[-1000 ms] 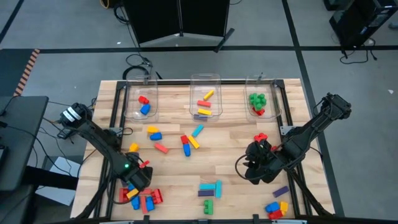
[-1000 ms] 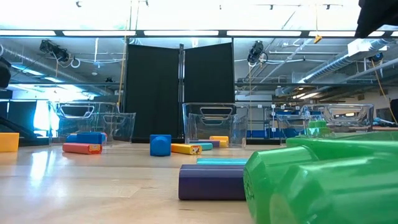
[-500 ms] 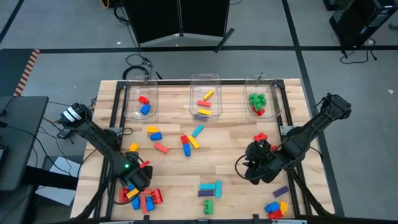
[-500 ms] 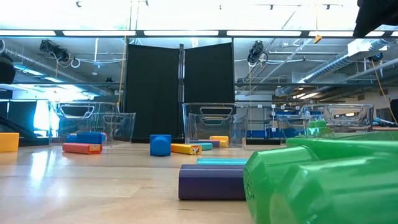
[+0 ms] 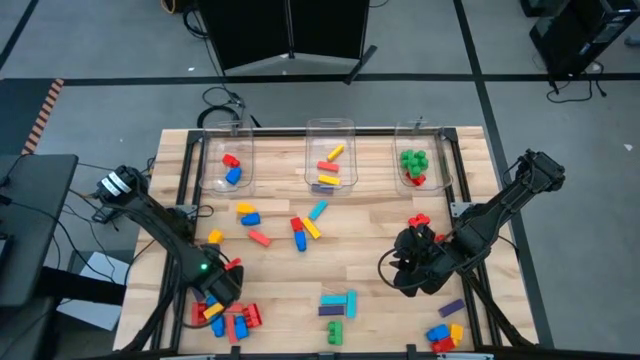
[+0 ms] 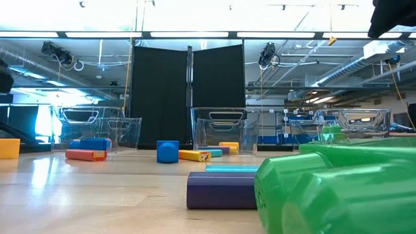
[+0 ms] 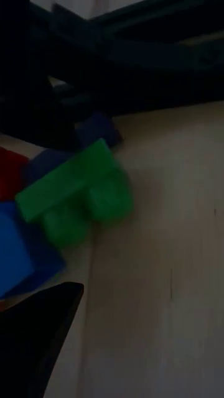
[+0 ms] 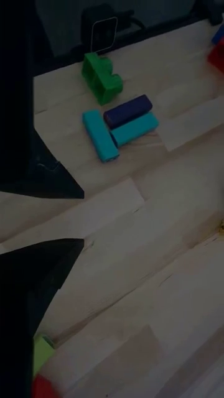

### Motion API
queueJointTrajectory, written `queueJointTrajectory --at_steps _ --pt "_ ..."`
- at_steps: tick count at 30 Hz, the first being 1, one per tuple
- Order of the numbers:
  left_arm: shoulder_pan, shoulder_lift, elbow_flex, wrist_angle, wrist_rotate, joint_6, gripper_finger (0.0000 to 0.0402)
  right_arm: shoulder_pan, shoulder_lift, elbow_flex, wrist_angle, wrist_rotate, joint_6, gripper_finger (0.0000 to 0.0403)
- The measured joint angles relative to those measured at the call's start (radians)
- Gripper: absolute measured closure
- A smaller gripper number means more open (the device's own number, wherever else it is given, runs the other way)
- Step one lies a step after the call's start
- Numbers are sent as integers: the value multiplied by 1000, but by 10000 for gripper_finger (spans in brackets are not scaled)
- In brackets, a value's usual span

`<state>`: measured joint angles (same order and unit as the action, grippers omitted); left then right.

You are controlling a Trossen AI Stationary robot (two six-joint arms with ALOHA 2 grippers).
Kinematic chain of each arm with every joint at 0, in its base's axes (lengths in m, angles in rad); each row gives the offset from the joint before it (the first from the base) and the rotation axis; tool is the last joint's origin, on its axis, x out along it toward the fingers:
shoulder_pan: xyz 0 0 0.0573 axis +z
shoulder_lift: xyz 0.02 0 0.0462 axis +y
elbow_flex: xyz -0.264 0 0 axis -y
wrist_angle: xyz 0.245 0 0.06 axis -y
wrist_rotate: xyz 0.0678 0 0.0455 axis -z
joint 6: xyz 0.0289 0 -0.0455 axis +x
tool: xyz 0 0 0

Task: Sort blocks by size
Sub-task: Put the green 2 stud game piece into the right transparent bin

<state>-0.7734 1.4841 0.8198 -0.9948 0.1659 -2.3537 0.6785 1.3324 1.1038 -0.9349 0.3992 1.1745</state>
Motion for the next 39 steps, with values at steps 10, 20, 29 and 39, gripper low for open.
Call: queueJointTrajectory --at_steps 10,20,29,39 --pt "0 -5 -120 192 -3 -22 41 0 0 0 3 0 0 279" --pt "0 -2 -119 200 -34 13 156 -5 0 0 6 0 -24 279" --pt "1 -2 -120 193 -54 148 226 -28 0 0 10 1 -34 279" --pt "14 -111 -128 169 -292 171 224 -28 0 0 49 54 -34 279"
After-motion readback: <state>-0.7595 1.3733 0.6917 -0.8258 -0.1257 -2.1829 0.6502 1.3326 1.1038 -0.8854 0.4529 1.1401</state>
